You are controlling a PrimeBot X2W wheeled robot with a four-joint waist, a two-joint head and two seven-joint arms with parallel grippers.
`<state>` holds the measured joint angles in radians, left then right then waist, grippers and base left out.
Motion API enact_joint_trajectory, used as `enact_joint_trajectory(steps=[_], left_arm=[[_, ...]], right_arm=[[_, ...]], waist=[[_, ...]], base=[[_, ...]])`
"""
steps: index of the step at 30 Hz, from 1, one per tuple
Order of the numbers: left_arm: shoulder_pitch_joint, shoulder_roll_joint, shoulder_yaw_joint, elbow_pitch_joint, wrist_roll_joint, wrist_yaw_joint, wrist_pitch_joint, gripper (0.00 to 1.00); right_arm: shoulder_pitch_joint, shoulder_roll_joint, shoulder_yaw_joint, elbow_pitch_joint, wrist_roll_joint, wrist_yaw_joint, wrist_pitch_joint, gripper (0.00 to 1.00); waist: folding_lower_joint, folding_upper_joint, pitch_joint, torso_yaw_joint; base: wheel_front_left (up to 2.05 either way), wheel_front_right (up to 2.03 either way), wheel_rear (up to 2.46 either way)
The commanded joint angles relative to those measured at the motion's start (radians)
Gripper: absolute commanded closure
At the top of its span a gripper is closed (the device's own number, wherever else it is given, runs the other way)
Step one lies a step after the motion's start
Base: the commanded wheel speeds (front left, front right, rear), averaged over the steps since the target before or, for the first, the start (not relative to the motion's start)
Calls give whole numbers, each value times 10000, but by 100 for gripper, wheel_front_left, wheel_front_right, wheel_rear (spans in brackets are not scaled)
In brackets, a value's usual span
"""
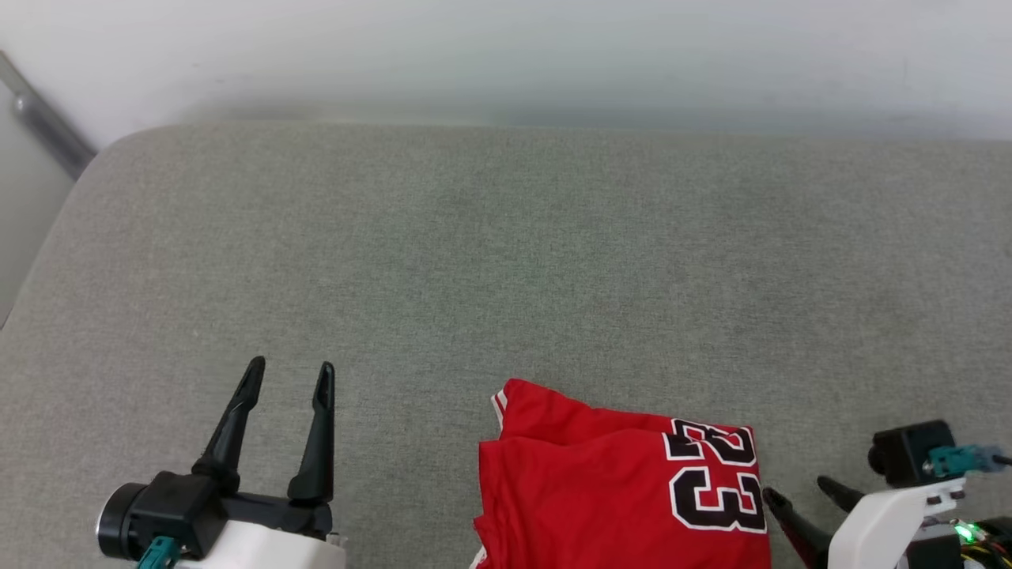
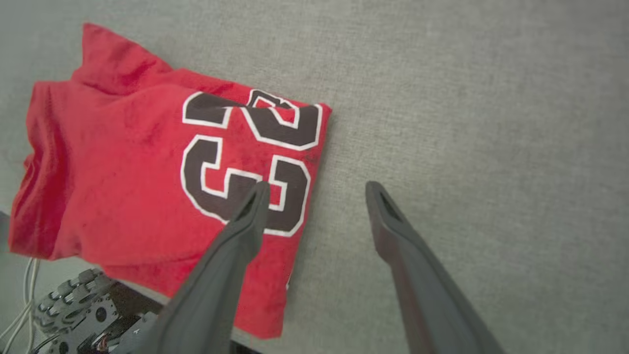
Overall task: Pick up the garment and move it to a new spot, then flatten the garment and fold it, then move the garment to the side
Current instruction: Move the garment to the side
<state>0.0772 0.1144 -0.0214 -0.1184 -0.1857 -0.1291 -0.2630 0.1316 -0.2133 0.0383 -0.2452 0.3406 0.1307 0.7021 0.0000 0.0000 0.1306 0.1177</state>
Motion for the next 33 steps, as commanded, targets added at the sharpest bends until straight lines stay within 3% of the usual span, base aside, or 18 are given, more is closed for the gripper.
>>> enact_joint_trajectory(steps=[1, 10, 23, 24, 25, 26, 29, 33], left_arm=[[-159, -47, -53, 43, 53, -7, -21, 0], [-557, -73, -415, 238, 46, -7, -21, 0], [-975, -141, -785, 462, 108, -7, -21, 0], [-981, -148, -796, 482, 115, -7, -21, 0], [-977, -157, -800, 492, 122, -7, -21, 0], [-961, -166, -794, 498, 131, -7, -21, 0], [-877, -180, -892, 536, 131, -7, -21, 0], [-822, -195, -925, 475, 134, -7, -21, 0]], right_arm=[[-28, 320, -249, -322, 194, -1, 441, 0], [-153, 726, -202, -21, -179, -1, 2115, 0], [-603, 1019, 763, 2148, -665, 11, 1881, 0], [-626, 985, 882, 2350, -738, 12, 1802, 9], [-664, 968, 983, 2513, -752, 12, 1680, 60], [-722, 959, 1043, 2631, -767, 12, 1527, 100], [-909, 761, 1205, 2816, -880, 9, 1219, 100], [-1507, -98, 1441, 2541, -1752, -41, 677, 100]], waist=[[0, 0, 143, 113], [0, 0, 674, 532], [0, 0, 1223, 1155], [0, 0, 1222, 1170], [0, 0, 1216, 1175], [0, 0, 1207, 1169], [0, 0, 1141, 1044], [0, 0, 1018, 667]], base=[[0, 0, 0], [0, 0, 0], [0, 0, 0], [0, 0, 0], [0, 0, 0], [0, 0, 0], [0, 0, 0], [0, 0, 0]])
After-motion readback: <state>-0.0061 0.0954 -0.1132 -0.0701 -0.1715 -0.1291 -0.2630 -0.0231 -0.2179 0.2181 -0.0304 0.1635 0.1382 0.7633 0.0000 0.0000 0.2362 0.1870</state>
